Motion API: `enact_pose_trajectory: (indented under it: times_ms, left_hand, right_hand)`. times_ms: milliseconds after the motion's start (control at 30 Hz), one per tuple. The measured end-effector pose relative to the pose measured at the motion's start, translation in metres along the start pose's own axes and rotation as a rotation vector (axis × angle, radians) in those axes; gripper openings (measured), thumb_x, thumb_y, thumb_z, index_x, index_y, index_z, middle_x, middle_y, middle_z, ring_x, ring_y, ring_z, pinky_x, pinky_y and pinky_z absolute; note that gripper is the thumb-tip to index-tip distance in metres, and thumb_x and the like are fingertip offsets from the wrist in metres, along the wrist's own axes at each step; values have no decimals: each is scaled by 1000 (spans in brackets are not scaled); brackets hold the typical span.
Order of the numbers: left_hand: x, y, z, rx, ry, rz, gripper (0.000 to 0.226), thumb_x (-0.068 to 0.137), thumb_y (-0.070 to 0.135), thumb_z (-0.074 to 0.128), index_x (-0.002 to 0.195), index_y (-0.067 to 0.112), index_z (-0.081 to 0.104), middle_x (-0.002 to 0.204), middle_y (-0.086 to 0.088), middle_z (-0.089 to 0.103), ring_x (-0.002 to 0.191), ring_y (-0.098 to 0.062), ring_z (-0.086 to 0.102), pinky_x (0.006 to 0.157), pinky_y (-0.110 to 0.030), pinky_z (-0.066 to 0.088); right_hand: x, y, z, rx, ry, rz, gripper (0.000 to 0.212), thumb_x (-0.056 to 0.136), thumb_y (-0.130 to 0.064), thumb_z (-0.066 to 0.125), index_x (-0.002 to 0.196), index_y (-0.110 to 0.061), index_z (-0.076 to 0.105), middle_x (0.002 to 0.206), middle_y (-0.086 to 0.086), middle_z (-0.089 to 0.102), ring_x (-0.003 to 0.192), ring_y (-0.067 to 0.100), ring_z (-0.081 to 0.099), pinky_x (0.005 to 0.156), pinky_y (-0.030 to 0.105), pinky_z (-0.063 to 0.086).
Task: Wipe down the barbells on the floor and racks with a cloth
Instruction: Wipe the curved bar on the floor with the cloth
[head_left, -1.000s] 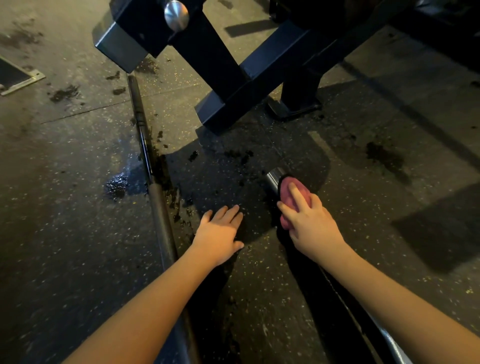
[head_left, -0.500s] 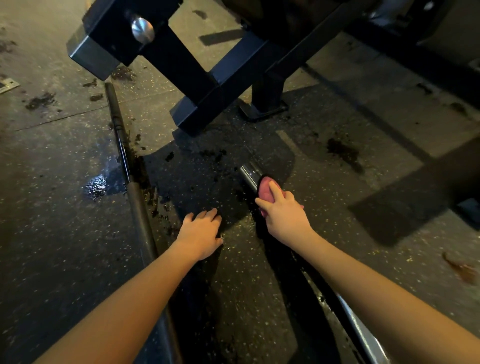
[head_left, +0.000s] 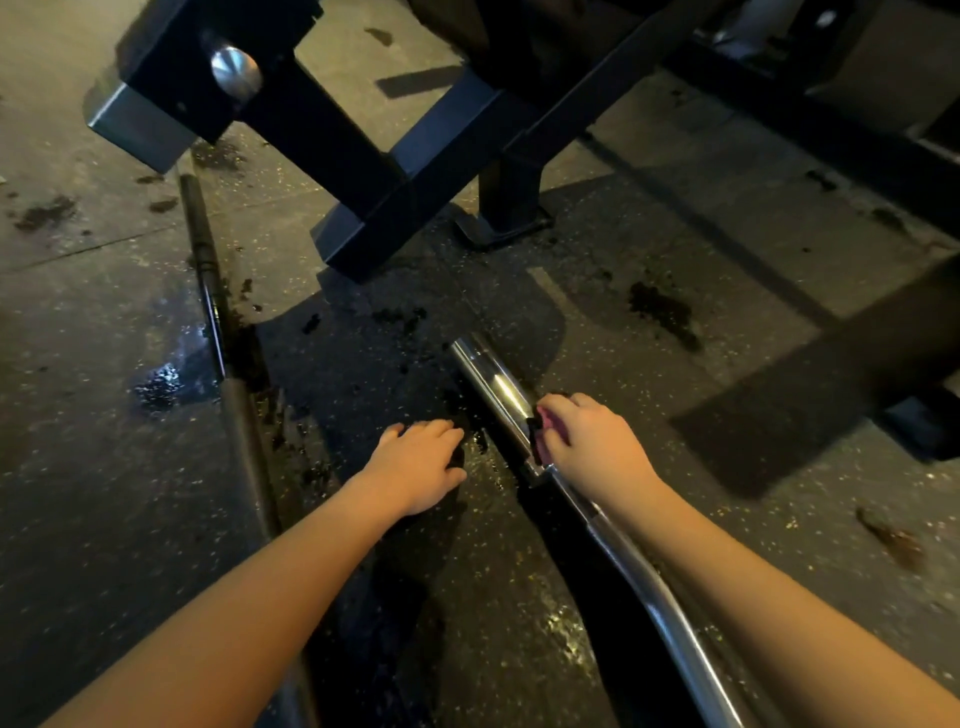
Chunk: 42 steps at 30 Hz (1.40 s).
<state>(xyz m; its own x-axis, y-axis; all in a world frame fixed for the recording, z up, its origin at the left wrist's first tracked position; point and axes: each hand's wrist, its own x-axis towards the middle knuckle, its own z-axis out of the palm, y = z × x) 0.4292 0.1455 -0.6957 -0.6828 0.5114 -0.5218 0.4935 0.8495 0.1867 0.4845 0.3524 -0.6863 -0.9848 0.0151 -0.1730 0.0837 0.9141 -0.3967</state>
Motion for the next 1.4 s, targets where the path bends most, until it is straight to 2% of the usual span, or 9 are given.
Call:
enact_pose_trajectory:
  times_ms: [167, 567, 733, 867, 1000, 1167, 1267, 1333, 1400]
  left_hand:
    - [12, 3, 2, -22, 2, 9, 60, 99, 40, 44, 151, 23, 21, 158, 3, 20, 145, -17, 20, 117, -44, 14]
    - [22, -7, 12, 175, -124, 63, 95, 87, 57, 57, 154, 22, -1, 161, 0, -6, 147, -21, -2, 119, -44, 10]
    - [22, -12, 12, 126, -38, 104, 90, 88, 52, 59, 153, 23, 5, 160, 2, 2, 147, -19, 6, 118, -39, 12]
    - [35, -6, 1, 0, 362, 196, 67, 95, 37, 52, 152, 24, 19, 157, 6, 19, 143, -15, 22, 116, -34, 17]
    - [63, 11, -12, 38, 338, 228, 59, 101, 46, 31, 153, 28, 9, 161, 10, 2, 148, -14, -2, 119, -38, 5]
    - [82, 23, -12, 51, 299, 173, 62, 99, 53, 23, 153, 29, 3, 161, 8, -5, 147, -15, -13, 120, -42, 3]
    - [91, 33, -13, 81, 309, 162, 62, 100, 53, 23, 153, 28, 3, 162, 8, -4, 147, -16, -13, 120, -42, 3]
    - [101, 42, -19, 80, 304, 165, 61, 100, 52, 23, 153, 27, 5, 162, 7, -1, 147, -16, -12, 119, -43, 3]
    - [109, 51, -22, 95, 313, 161, 59, 101, 51, 21, 153, 27, 8, 162, 7, 2, 148, -17, -9, 120, -44, 3]
  right_hand:
    - [-20, 0, 26, 178, -69, 153, 51, 99, -42, 44, 146, -27, 33, 144, 9, 40, 129, 28, 43, 105, 36, 37]
    - [19, -4, 33, 16, 142, 127, 24, 101, -30, 40, 111, -12, 52, 102, 13, 60, 91, 33, 58, 68, 35, 35]
    - [29, 17, 15, 283, 70, 223, 20, 102, -28, 39, 106, -14, 53, 90, 14, 64, 75, 35, 62, 70, 50, 53]
    - [25, 18, 19, 319, 114, 240, 21, 102, -31, 40, 109, -18, 55, 91, 8, 63, 78, 29, 64, 69, 50, 54]
    - [28, 30, 14, 352, 130, 302, 13, 100, -34, 42, 101, -26, 53, 88, 6, 62, 69, 25, 64, 53, 40, 56]
    - [-6, 48, 12, 500, 347, 337, 23, 99, -35, 43, 117, -28, 55, 99, 1, 66, 87, 22, 64, 76, 47, 56]
    - [-30, 28, 35, 372, 217, 196, 47, 99, -35, 43, 143, -20, 42, 146, 5, 44, 135, 21, 39, 115, 40, 30]
    - [-29, 24, 46, 241, 142, 184, 62, 98, -37, 47, 152, -15, 23, 157, 3, 23, 145, 20, 20, 118, 33, 18]
    - [-23, 31, 45, 201, 131, 225, 64, 97, -39, 48, 150, -15, 23, 149, 7, 33, 134, 25, 35, 107, 33, 31]
